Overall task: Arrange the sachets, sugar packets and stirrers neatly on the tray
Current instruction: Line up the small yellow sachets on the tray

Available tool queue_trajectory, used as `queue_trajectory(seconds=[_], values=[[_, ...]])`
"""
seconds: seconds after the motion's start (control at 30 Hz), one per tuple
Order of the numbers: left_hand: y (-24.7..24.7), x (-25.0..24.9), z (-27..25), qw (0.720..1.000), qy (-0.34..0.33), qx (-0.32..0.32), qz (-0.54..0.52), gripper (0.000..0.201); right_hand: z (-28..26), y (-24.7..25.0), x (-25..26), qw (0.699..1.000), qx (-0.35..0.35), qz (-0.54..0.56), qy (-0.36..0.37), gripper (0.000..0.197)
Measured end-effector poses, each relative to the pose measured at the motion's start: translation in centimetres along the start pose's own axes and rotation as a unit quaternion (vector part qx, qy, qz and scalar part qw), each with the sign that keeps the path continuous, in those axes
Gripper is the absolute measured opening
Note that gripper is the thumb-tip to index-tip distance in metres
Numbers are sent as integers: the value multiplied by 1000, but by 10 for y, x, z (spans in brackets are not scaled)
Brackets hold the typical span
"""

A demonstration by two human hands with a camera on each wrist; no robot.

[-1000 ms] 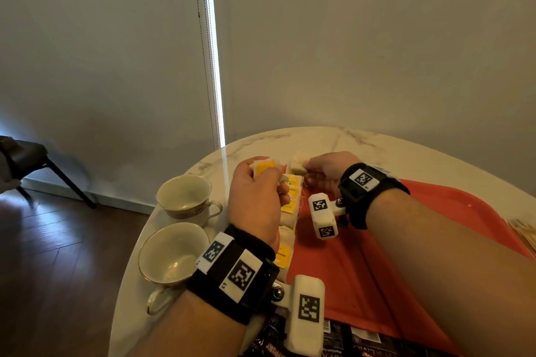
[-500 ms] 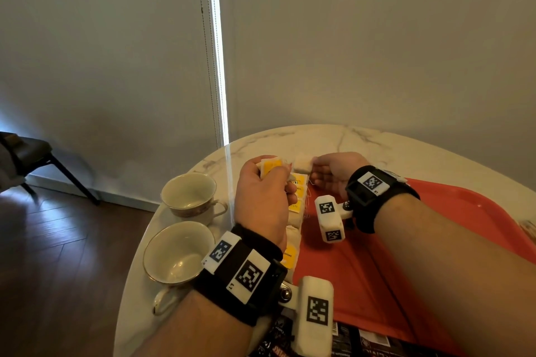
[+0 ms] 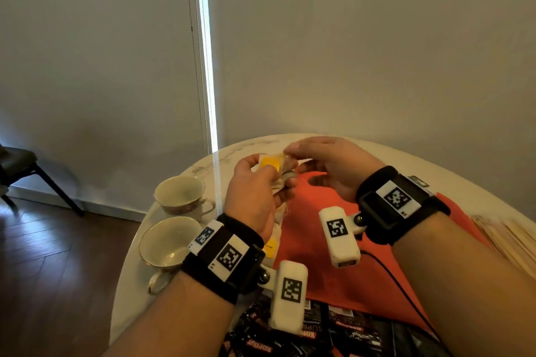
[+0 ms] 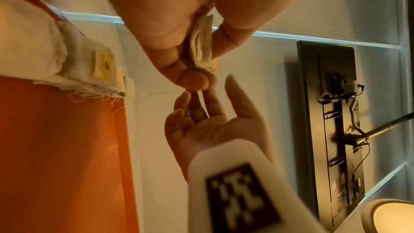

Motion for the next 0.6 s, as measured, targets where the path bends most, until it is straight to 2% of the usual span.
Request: queue_trajectory(seconds=[0.1, 0.2, 0.37, 0.47, 0.53, 0.6], values=[[-11, -13, -8, 1000, -11, 20, 8, 44, -20, -13, 19, 997, 6, -73, 33, 6], [-20, -27, -19, 999, -13, 40, 13, 46, -35, -16, 33, 994, -23, -79, 74, 10], [-14, -34, -36, 999, 14, 29, -33, 36, -46, -26, 37, 994, -25, 60, 83, 7], [-4, -28, -46, 997, 43, -1, -69, 35, -50, -27, 32, 980, -38, 183, 73, 5], [1, -31, -52, 996, 47, -13, -72, 24, -52, -28, 28, 970, -47, 231, 62, 8], [3, -40, -57, 998, 45, -11, -40, 9, -55, -32, 26, 974, -43, 220, 46, 9]])
Point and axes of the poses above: each hand's wrist, its own z-axis towards the middle knuckle, its own y-axis out of the back of the hand, x = y × z, the point moved 10 cm from there along z, towards the middle knuckle, and after that the axes turned 13 degrees about x, right-handed, at the moved point
